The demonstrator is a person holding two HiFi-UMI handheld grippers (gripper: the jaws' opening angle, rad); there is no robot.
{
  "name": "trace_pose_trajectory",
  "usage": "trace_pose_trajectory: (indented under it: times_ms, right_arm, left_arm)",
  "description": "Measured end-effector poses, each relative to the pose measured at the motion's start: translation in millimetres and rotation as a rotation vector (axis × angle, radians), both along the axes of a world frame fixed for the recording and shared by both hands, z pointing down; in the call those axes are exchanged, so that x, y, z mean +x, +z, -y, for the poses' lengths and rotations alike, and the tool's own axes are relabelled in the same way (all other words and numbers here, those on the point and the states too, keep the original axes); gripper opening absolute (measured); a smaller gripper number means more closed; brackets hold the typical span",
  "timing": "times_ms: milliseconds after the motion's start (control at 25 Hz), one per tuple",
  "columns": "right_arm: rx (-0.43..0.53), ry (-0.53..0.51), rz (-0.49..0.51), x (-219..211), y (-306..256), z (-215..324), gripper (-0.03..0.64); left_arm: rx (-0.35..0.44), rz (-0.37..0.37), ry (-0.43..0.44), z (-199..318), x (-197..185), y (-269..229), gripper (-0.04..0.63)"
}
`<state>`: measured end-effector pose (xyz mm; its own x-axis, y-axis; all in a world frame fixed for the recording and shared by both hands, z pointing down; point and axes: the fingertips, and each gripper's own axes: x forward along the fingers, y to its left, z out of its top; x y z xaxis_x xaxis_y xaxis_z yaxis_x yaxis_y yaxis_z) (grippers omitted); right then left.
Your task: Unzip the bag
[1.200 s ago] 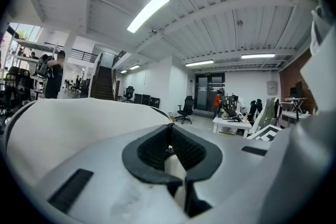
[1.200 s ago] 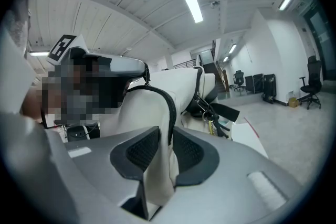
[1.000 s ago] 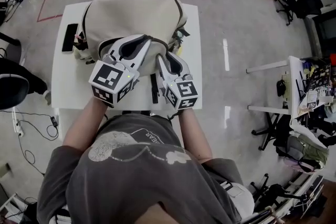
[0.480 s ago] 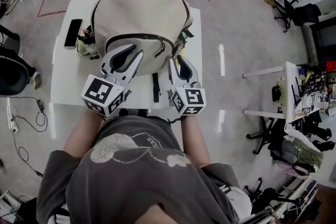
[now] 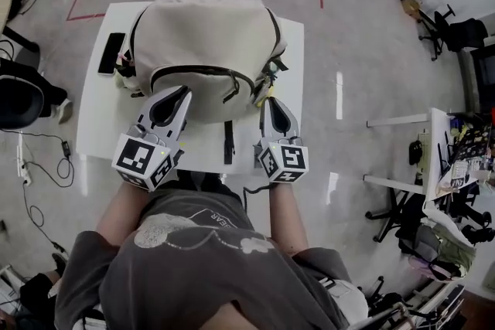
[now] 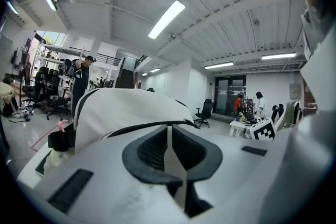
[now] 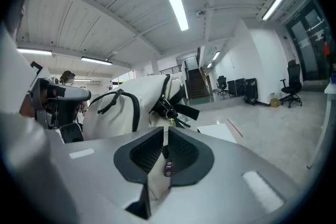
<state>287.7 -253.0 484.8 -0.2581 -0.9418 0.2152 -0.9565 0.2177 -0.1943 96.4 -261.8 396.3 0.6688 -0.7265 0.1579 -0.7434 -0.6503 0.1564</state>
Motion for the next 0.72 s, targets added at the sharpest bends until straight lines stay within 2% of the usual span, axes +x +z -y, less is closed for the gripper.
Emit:
trace_pose_trajectory:
  times_ms: [160,320,520,720]
  right_arm:
    - [-0.002,0.058,-0.024,19,-1,0,0.011]
    - [0.001,0.131,-0.056,17,-7,-12,0.0]
    - [0.013,0.261,-0.069,-11,-11,-37,0.0]
    - [0.07,0.374,-0.072,-65,-24,-61,0.0]
  left_arm:
    - [-0.005,0.014,0.003,1,-7,3,0.025]
    - [-0.025,-0.011,0.022,-1,-31,8,0.014]
    - [-0.049,-0.035,0.137,-12,-71,16,0.014]
    - [-0.057,-0.043,0.24,-30,-127,29,0.014]
